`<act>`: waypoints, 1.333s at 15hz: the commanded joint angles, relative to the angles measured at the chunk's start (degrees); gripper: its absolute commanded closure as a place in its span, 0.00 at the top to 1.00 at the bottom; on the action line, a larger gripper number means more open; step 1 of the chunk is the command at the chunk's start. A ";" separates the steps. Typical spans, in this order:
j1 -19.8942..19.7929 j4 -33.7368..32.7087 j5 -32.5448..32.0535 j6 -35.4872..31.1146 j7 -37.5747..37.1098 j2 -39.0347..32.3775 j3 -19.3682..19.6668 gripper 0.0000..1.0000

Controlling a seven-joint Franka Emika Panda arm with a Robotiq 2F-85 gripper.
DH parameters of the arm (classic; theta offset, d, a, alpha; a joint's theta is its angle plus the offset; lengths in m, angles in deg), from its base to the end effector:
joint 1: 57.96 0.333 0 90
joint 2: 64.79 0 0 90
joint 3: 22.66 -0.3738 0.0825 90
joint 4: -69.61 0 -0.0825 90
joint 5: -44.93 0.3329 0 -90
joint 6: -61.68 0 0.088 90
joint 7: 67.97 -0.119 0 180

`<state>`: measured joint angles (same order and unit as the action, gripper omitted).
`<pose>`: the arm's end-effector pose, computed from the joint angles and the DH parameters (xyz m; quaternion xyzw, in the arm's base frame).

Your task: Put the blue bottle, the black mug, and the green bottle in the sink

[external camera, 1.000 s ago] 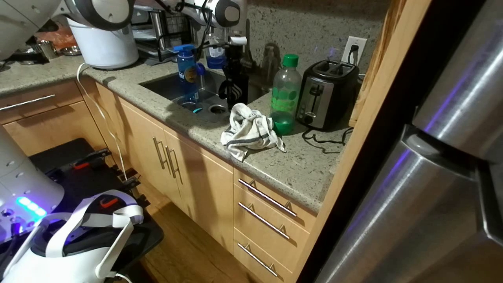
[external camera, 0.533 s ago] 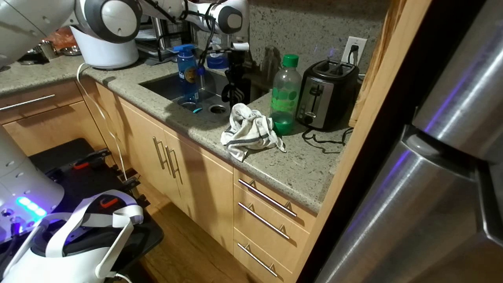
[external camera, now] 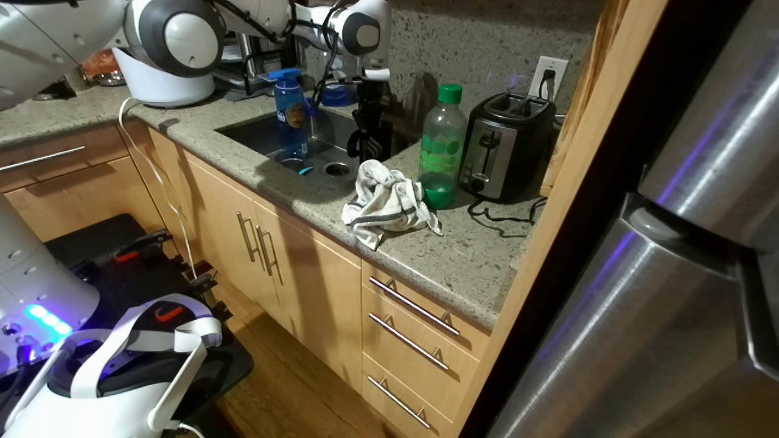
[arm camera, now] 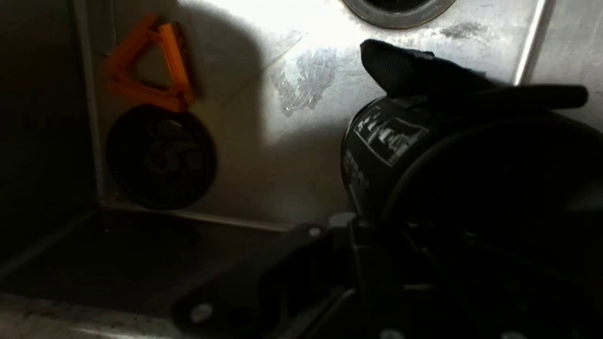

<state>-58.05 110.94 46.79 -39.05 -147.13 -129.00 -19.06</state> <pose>0.7927 -0.0223 0.2862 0.7576 -0.6513 -0.0245 0.0357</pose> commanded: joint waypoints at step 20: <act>-2.31 -1.40 1.92 -1.56 0.40 -1.83 -1.64 0.45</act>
<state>-60.29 109.32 48.53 -40.71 -146.95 -131.34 -20.52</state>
